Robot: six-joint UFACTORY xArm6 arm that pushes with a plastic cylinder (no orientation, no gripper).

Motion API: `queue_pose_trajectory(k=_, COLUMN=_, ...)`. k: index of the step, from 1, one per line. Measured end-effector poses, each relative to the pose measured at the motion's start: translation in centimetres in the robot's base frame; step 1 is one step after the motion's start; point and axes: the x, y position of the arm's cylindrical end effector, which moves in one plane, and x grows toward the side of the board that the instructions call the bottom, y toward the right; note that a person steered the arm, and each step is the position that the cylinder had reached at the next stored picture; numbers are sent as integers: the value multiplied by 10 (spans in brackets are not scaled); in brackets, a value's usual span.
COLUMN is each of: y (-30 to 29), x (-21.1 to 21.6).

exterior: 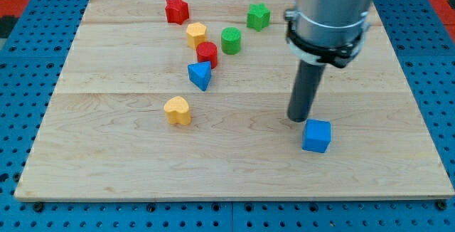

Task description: Slide the blue cube to the center

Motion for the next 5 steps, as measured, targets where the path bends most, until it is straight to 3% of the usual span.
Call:
queue_pose_trajectory(k=1, y=82, x=2)
queue_pose_trajectory(k=2, y=119, x=32)
queue_pose_trajectory(k=3, y=52, x=56)
queue_pose_trajectory(k=4, y=-26, x=45)
queue_pose_trajectory(k=5, y=-43, x=21)
